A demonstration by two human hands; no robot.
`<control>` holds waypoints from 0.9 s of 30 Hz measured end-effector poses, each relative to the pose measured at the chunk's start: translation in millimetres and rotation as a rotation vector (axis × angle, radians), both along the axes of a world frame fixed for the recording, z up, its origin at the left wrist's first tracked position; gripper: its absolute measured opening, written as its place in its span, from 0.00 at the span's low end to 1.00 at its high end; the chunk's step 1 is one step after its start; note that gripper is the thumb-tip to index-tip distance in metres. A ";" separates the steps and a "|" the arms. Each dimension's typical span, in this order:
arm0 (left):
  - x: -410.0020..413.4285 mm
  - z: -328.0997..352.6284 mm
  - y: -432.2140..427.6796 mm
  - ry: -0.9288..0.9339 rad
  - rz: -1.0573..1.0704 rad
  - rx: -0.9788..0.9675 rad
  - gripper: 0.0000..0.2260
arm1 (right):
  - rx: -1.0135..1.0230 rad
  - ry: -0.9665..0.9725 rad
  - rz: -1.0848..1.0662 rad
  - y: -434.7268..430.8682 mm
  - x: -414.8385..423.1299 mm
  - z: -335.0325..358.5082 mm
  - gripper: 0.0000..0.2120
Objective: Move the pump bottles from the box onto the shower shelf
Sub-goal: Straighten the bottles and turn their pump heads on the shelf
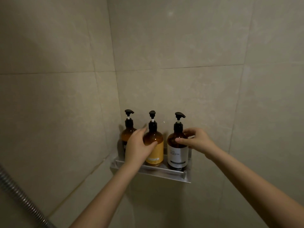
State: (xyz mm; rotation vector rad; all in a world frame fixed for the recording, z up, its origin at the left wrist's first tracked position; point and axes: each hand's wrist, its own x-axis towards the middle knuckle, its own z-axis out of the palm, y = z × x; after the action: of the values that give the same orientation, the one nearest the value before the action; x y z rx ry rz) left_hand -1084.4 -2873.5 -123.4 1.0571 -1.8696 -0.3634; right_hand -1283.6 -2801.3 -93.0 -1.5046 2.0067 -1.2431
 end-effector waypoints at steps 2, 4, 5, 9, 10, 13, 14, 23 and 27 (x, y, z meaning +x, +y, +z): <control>-5.1 -0.3 -0.5 0.004 -0.011 0.022 0.29 | -0.007 0.002 -0.008 1.2 1.0 -0.9 0.31; -6.9 -0.8 -1.7 0.010 0.000 0.003 0.28 | -0.017 -0.001 -0.017 2.0 2.4 -2.4 0.30; -7.2 -0.7 -2.0 0.007 0.008 -0.012 0.28 | -0.023 -0.004 -0.019 2.3 3.2 -3.1 0.30; -6.6 0.0 -2.3 0.003 0.013 -0.039 0.28 | -0.041 0.009 -0.022 1.7 6.3 -3.5 0.30; -6.4 -0.3 -2.4 0.000 0.011 -0.038 0.28 | -0.044 0.011 -0.024 1.1 6.7 -3.6 0.30; -6.0 -0.6 -4.0 -0.008 0.010 -0.036 0.28 | -0.047 0.014 -0.026 0.1 6.3 -3.9 0.30; -6.2 -0.6 -4.5 -0.012 0.011 -0.035 0.28 | -0.045 0.012 -0.025 0.1 6.0 -3.7 0.30; -2.5 -4.9 0.8 0.073 -0.013 -0.072 0.23 | -0.051 -0.016 -0.020 2.5 7.1 -5.2 0.30; 18.8 3.6 -13.4 0.323 0.068 -0.086 0.16 | -0.038 -0.022 -0.012 1.1 6.1 -5.4 0.30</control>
State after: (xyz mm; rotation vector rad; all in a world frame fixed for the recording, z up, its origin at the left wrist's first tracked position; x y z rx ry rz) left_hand -1065.6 -2887.0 -119.8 0.9408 -1.5444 -0.3857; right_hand -1277.5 -2800.2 -98.4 -1.4914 1.9914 -1.3046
